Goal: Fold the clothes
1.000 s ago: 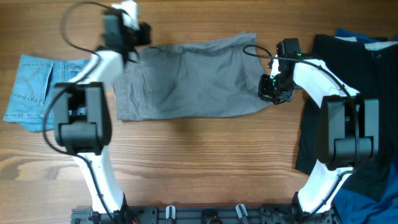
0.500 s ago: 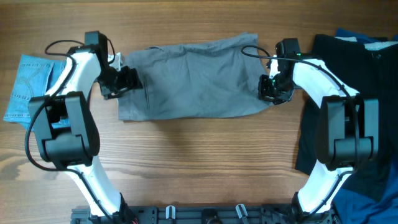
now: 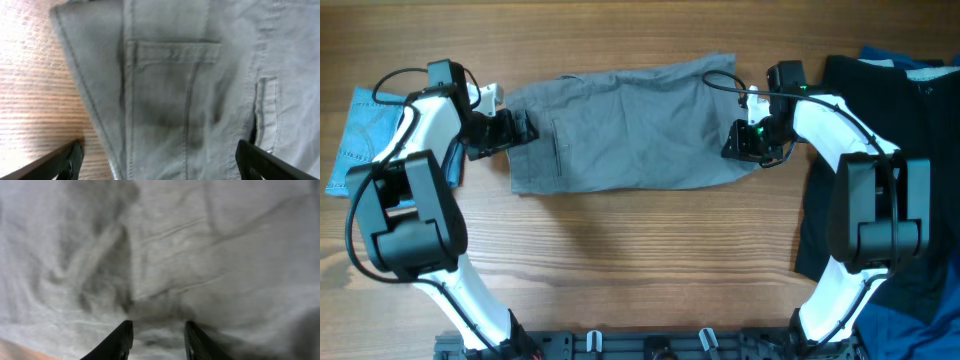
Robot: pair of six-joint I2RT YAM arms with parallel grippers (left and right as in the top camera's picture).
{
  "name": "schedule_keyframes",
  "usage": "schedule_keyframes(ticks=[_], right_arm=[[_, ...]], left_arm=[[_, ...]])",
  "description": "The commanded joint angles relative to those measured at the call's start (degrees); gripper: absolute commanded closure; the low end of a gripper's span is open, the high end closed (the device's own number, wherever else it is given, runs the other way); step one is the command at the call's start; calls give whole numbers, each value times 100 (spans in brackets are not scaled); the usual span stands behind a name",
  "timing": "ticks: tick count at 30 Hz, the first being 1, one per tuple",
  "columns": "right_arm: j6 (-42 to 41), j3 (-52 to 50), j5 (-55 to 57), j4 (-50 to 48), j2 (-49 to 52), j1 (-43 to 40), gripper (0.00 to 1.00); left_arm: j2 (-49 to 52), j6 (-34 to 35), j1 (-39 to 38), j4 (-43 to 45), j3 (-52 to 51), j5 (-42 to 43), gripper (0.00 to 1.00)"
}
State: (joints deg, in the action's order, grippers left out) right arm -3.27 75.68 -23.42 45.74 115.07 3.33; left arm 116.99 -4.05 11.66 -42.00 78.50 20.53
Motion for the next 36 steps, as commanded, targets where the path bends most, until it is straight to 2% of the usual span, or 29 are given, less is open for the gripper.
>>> schedule_keyframes(ticks=[1, 2, 4, 5, 6, 7, 8, 9, 10, 13, 15, 17, 21, 26, 27, 28, 29, 31, 34, 36], right_arm=[[802, 111, -715, -70, -140, -2, 64], [927, 111, -715, -114, -140, -2, 65], [927, 111, -713, -236, -140, -2, 66], [914, 111, -713, -310, -140, -2, 66], [896, 111, -710, -382, -140, -2, 66], [728, 111, -691, -457, -140, -2, 65], [361, 111, -514, -551, -140, -2, 65], [254, 109, -413, -570, -140, -2, 66], [50, 109, -240, -566, -140, -2, 68], [-505, 109, 302, -398, -140, -2, 76], [-592, 107, 304, -313, -138, 2, 77], [-595, 87, 304, -284, -111, 4, 78], [-592, 70, 284, -240, -105, 4, 78], [-592, 70, 284, -254, -105, 4, 77], [-590, 70, 282, -245, -105, 4, 77], [-590, 70, 282, -245, -105, 4, 77], [-592, 70, 284, -258, -105, 4, 73], [-584, 72, 284, -267, -105, 4, 70], [-566, 72, 284, -308, -107, 4, 64], [-278, 166, -83, -308, -153, 4, 62]], left_arm=[[389, -177, -20, 227, -533, 448, 8], [461, -179, -28, 247, -535, 588, 15], [490, -177, -105, 400, -535, 780, 36], [490, -175, -197, 501, -535, 800, 52], [490, -175, -302, 542, -535, 796, 62], [490, -177, -385, 540, -535, 793, 69], [483, -175, -455, 472, -531, 627, 89], [474, -168, -452, 378, -520, 455, 96], [452, -168, -428, 210, -466, 302, 96], [146, -173, -210, -1235, 382, -726, 96], [-111, -179, -140, -2389, 1602, -1040, 96], [-278, -173, -260, -3062, 2857, -898, 96], [-332, -149, -927, -3241, 4210, -304, 96], [107, 358, -2461, -2721, 4221, -247, 94], [273, 466, -2634, -2671, 4221, -256, 91], [514, 481, -2848, -2643, 4221, -256, 72], [732, 496, -3021, -2634, 4221, -249, 66], [1001, 490, -3355, -2822, 4221, -155, 63], [909, 450, -3501, -3143, 4323, -216, 49], [625, 450, -3244, -3707, 4800, -883, 41]])
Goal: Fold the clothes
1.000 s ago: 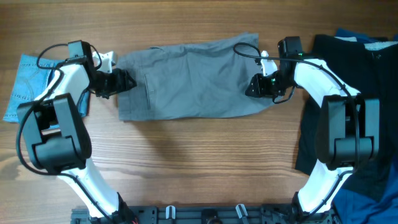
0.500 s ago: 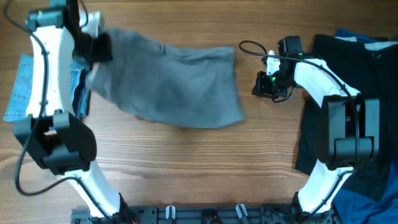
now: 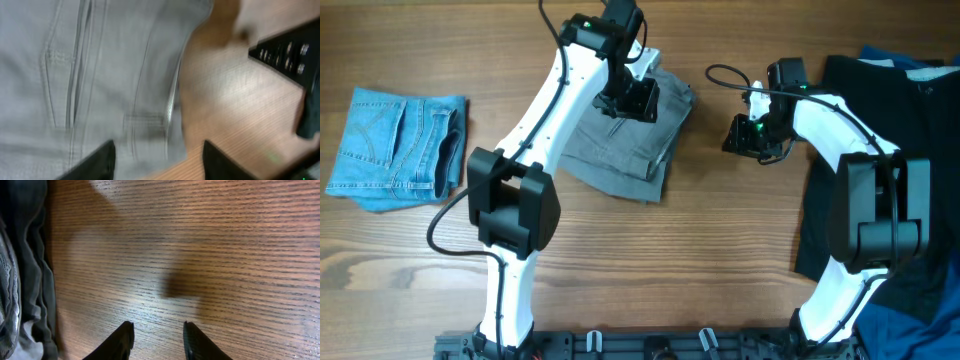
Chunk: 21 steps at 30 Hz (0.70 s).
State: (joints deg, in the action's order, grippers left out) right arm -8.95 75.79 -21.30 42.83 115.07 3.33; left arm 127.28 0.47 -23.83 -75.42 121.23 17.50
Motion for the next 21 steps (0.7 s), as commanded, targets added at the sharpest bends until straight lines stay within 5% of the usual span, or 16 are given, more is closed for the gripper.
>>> schedule_keyframes(ticks=[1, 2, 4, 5, 10, 16, 21], right_arm=[[601, 219, -905, -24, -232, 4, 62], [647, 282, -1661, -133, -372, 11, 63], [-205, 297, -2538, -960, -636, 90, 85], [-433, 297, -2535, -1261, -643, 153, 88], [-522, 247, -1860, -3254, -260, 962, 89], [-1377, 247, 83, -3279, 1154, 1213, 88], [-378, 264, -249, -2474, 726, 1128, 87]], left_arm=[[-520, 0, 450, -431, 619, -944, 37], [-627, 0, 658, -435, 625, -1123, 38], [-538, 4, 1237, -514, 544, -855, 85], [-472, 2, 1366, -485, 439, -699, 94], [-103, -7, 1725, 17, -835, 479, 94], [-92, 0, 1779, 1462, -3416, -173, 83], [-94, -4, 2098, 2518, -3521, -227, 77]])
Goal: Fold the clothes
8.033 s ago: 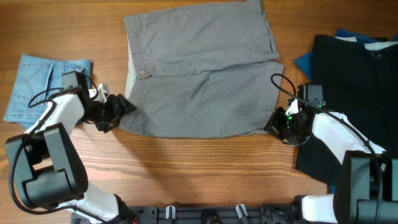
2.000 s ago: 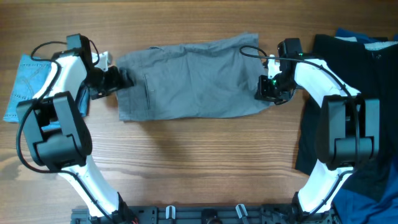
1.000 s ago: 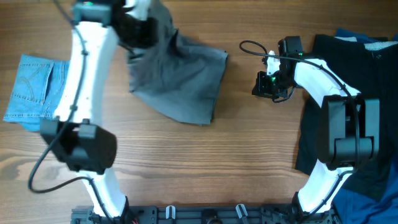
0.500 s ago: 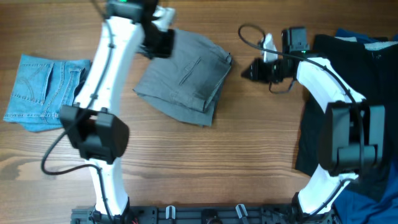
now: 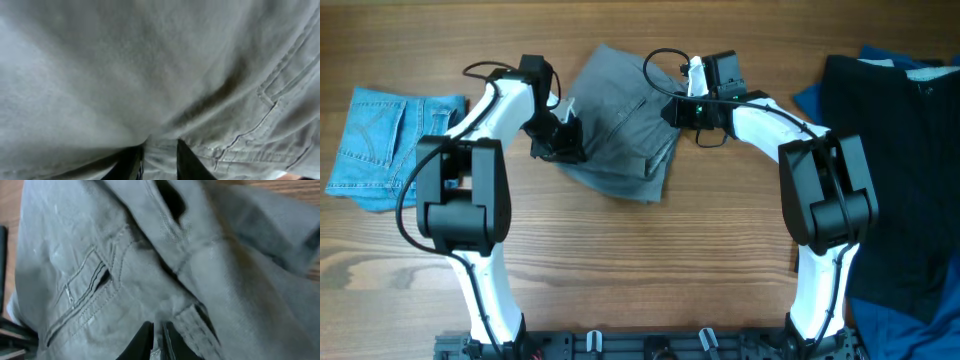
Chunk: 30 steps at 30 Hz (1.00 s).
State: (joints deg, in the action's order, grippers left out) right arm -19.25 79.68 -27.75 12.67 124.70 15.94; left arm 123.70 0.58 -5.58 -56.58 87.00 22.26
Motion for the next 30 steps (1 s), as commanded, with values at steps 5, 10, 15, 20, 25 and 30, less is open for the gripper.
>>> schedule_keyframes(ticks=[5, 10, 15, 20, 25, 30], right_arm=[[789, -125, 573, 879, -1777, -136, 71], [796, -131, 933, 892, -2173, -136, 55], [881, -136, 931, 463, -1215, -133, 81], [866, -136, 802, 4, 17, -136, 86], [861, -136, 800, 87, 46, -133, 86], [861, -136, 540, 151, 46, -133, 86]], left_arm=[[254, -4, 710, 116, 1561, -925, 73], [267, -9, 647, -1873, 2157, 627, 14], [267, -4, 573, -1622, 1193, 892, 0], [267, 1064, 557, -184, 76, 1397, 0], [267, 2903, 256, 1392, -765, 1399, 0], [271, 4271, -455, 3919, -1895, 1080, 11]])
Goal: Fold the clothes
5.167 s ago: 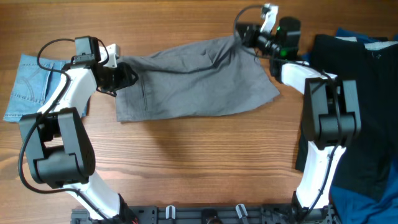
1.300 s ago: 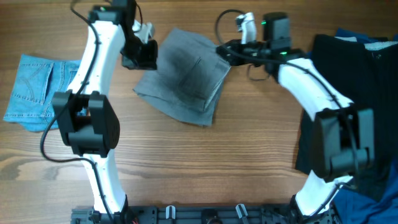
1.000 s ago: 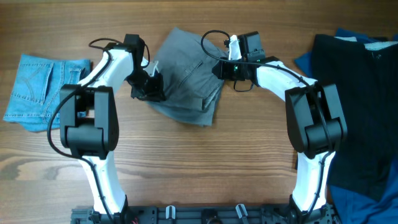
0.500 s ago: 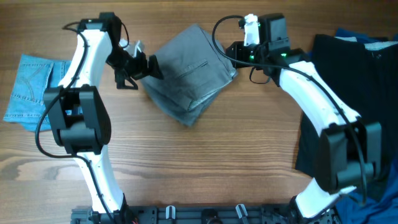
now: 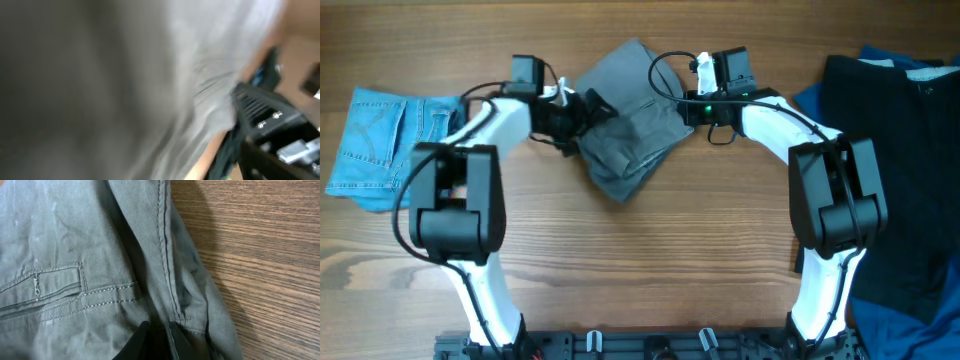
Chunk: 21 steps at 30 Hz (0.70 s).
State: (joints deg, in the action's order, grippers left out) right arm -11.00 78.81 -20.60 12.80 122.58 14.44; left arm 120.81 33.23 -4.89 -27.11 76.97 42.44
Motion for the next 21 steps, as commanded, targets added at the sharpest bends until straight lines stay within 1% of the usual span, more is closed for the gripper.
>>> schedule_keyframes(ticks=[1, 2, 3, 4, 5, 6, 7, 9, 10, 13, 14, 15, 16, 17, 19, 20, 21], right_arm=[[42, -48, -175, 142, 258, 17, 85], [37, -48, -175, 142, 258, 17, 85], [37, -48, -175, 144, 258, 17, 85], [44, -48, -175, 157, 258, 17, 85], [55, -48, -175, 164, 256, 17, 87], [63, -48, -173, 199, 227, 9, 88], [181, -46, -186, 229, 190, -7, 88], [599, -42, -190, 400, 11, -22, 87], [656, -42, -190, 496, -101, -22, 87], [656, -42, -190, 728, -632, -28, 86], [651, -42, -192, 743, -710, -26, 85], [647, -42, -195, 765, -859, -26, 85], [632, -42, -195, 782, -905, -26, 85], [629, -42, -195, 815, -918, -26, 85], [597, -42, -195, 1005, -918, -26, 85], [590, -42, -197, 1088, -918, -26, 85], [590, -42, -197, 1165, -918, -26, 85]], left_arm=[[560, 1139, -695, 1244, -977, -1316, 16], [560, 1137, -813, 1316, -986, -1563, 24], [560, 1128, -946, 1322, -986, -1875, 39], [560, 997, -1016, 1320, -986, -2000, 53], [560, 800, -1036, 1322, -986, -2026, 70], [560, 496, -1021, 1287, -986, -2022, 85], [549, 385, -973, 1226, -984, -2022, 96], [402, 295, -723, 1003, -981, -1919, 96], [120, 293, -420, 807, -977, -1655, 96], [-940, -118, 474, 461, -706, -382, 96], [-1191, -116, 688, 407, -570, -238, 96], [-1659, -114, 1093, 420, -275, -111, 96], [-1934, -114, 1386, 581, -42, -111, 96], [-2131, -118, 1663, 929, 127, -116, 96], [-2218, -111, 2076, 2035, 234, -164, 96], [-2179, -111, 2194, 2343, 234, -334, 96], [-2159, -111, 2256, 2441, 234, -455, 96]])
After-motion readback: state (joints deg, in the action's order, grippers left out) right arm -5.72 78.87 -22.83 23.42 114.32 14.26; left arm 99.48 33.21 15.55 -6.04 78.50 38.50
